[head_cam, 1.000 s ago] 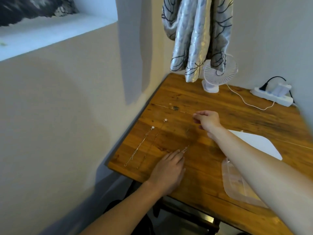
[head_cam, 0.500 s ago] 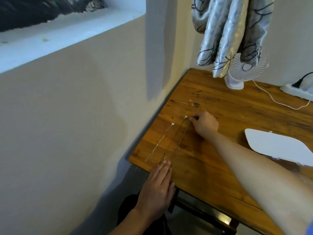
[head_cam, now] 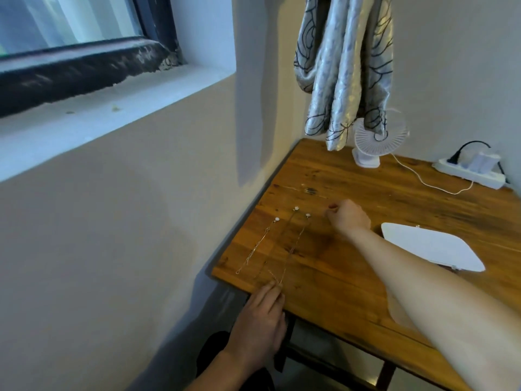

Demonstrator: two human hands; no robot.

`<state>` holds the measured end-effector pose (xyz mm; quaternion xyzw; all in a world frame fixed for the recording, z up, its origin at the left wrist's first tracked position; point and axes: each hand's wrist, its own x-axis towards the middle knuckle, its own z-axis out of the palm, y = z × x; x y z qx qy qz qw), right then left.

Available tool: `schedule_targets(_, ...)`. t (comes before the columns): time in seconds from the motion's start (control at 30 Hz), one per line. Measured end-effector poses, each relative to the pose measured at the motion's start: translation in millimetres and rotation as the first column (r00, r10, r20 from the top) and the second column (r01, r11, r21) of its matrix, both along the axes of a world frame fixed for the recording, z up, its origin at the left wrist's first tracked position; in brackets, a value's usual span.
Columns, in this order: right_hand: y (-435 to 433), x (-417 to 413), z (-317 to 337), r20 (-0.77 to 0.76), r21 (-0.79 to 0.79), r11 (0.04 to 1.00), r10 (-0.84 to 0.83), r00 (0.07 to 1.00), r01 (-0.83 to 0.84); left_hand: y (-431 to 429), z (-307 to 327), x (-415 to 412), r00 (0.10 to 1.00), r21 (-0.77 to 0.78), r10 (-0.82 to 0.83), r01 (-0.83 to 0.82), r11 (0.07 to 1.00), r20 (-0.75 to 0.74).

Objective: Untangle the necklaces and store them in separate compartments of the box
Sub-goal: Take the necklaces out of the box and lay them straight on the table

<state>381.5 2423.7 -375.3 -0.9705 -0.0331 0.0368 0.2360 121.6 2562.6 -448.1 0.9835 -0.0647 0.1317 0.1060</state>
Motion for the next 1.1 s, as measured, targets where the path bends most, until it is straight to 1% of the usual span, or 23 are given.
schedule_targets(0.07,-24.8,-9.7,15.8,0.043,0.037,0.999,0.032,0.999,-0.033,-2.9,1.8,1.1,1.000,0.006,0.014,-0.014,1.000,-0.003)
schedule_targets(0.17,-71.5,-29.2,40.8,0.077,0.121,0.989,0.077,0.994,-0.086,-20.3,8.4,8.0,1.000,-0.033,0.001,-0.001,0.999,-0.003)
schedule_targets(0.23,-106.6,-42.8,52.7,0.106,0.152,0.984,0.081,0.991,-0.097,-40.3,15.0,16.1,0.999,-0.093,-0.041,0.043,0.995,0.026)
schedule_targets(0.3,-143.7,-58.0,59.6,0.131,0.146,0.985,0.071,0.989,-0.090,-66.0,23.1,24.8,0.993,-0.177,-0.093,0.104,0.979,0.065)
schedule_targets(0.37,-178.8,-74.4,62.8,0.143,0.082,0.994,0.060,0.988,-0.072,-94.4,33.0,32.5,0.988,-0.233,-0.133,0.147,0.961,0.074)
schedule_targets(0.43,-210.5,-88.2,61.4,0.132,-0.014,0.997,0.073,0.989,-0.072,-121.1,39.8,40.2,0.986,-0.258,-0.159,0.164,0.952,0.040)
schedule_targets(0.57,-254.9,-108.0,46.1,-0.009,-0.192,0.978,0.086,0.996,-0.086,-162.8,34.0,56.0,0.979,-0.276,-0.204,0.193,0.942,-0.012)
schedule_targets(0.6,-259.9,-110.8,41.1,-0.029,-0.227,0.969,0.092,0.995,-0.096,-169.4,31.1,58.3,0.977,-0.284,-0.211,0.199,0.938,-0.015)
schedule_targets(0.7,-261.9,-110.1,30.4,-0.011,-0.277,0.950,0.148,0.989,-0.145,-178.6,25.6,62.7,0.976,-0.327,-0.216,0.206,0.922,0.004)
schedule_targets(0.83,-244.3,-104.3,21.8,-0.141,-0.337,0.907,0.217,0.966,-0.253,-176.4,21.1,68.9,0.973,-0.315,-0.228,0.229,0.921,0.039)
schedule_targets(0.9,-234.9,-105.7,16.8,-0.145,-0.352,0.901,0.214,0.966,-0.253,-174.9,21.1,71.7,0.973,-0.315,-0.226,0.228,0.921,0.042)
schedule_targets(1.0,-232.4,-107.7,12.0,-0.106,-0.403,0.887,0.198,0.974,-0.224,-176.3,19.8,73.5,0.974,-0.330,-0.221,0.224,0.917,0.046)
schedule_targets(1.03,-234.8,-106.4,9.2,-0.092,-0.391,0.896,0.191,0.977,-0.212,-177.0,19.4,74.0,0.973,-0.327,-0.224,0.227,0.917,0.047)
schedule_targets(1.1,-241.6,-102.7,4.8,-0.091,-0.299,0.937,0.158,0.983,-0.179,-177.5,18.9,75.7,0.971,-0.326,-0.233,0.237,0.915,0.051)
